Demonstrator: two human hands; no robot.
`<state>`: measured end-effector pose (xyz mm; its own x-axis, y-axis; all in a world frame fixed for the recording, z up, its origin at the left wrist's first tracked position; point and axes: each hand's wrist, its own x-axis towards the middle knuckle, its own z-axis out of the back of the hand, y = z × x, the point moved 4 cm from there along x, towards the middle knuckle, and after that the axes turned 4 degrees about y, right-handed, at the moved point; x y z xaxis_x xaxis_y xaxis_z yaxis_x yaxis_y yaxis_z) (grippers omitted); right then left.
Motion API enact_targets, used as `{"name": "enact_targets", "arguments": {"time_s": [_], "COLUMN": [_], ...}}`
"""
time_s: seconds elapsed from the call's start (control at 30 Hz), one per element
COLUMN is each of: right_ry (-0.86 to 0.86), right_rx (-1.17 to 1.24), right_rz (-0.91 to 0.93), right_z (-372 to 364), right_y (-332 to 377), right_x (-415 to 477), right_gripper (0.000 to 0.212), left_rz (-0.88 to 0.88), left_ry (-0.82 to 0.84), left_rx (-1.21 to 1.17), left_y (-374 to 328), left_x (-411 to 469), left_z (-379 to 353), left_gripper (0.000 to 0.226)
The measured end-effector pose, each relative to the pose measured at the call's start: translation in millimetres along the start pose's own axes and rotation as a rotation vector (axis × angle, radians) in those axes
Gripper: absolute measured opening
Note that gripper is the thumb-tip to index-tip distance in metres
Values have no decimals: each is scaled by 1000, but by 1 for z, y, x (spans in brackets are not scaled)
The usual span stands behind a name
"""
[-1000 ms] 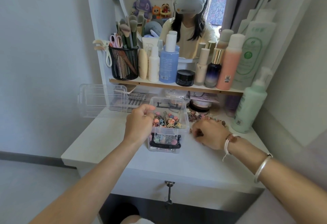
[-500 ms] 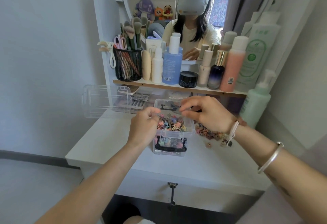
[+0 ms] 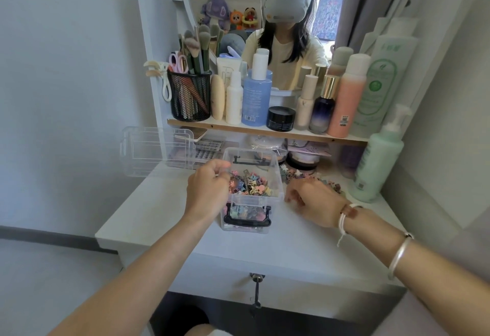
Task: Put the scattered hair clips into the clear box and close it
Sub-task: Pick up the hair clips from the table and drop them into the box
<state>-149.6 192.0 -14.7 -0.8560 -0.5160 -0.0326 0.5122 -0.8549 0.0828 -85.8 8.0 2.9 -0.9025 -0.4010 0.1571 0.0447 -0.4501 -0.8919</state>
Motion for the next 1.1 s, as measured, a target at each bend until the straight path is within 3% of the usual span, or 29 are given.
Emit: {"name": "enact_targets", "arguments": {"time_s": [0.07, 0.23, 0.4, 0.47, 0.57, 0.67, 0.83, 1.1], "right_ry": [-25, 14, -328, -292, -225, -321, -51, 42], "right_rx": [0, -82, 326, 408, 299, 353, 2, -234], "right_rz": [4, 33, 53, 149, 172, 59, -20, 24], "right_z": [-3, -8, 55, 69, 68, 69, 20, -13], "right_y": [4, 10, 19, 35, 43, 23, 2, 0], "right_x": [10, 20, 10, 8, 13, 20, 43, 85], "right_gripper": [39, 26, 10, 9, 29, 24, 39, 44], "left_rz": [5, 4, 9, 16, 23, 32, 46, 32], "left_ry": [0, 15, 1, 2, 1, -6, -9, 10], "left_rx": [0, 7, -5, -11, 5, 24, 23, 25], "left_y": [1, 2, 2, 2, 2, 1, 3, 5], "left_x": [1, 2, 1, 2, 5, 10, 19, 24], "left_z": [4, 7, 6, 5, 4, 5, 5, 4], "left_gripper": [27, 29, 29, 28, 28, 28, 28, 26]}}
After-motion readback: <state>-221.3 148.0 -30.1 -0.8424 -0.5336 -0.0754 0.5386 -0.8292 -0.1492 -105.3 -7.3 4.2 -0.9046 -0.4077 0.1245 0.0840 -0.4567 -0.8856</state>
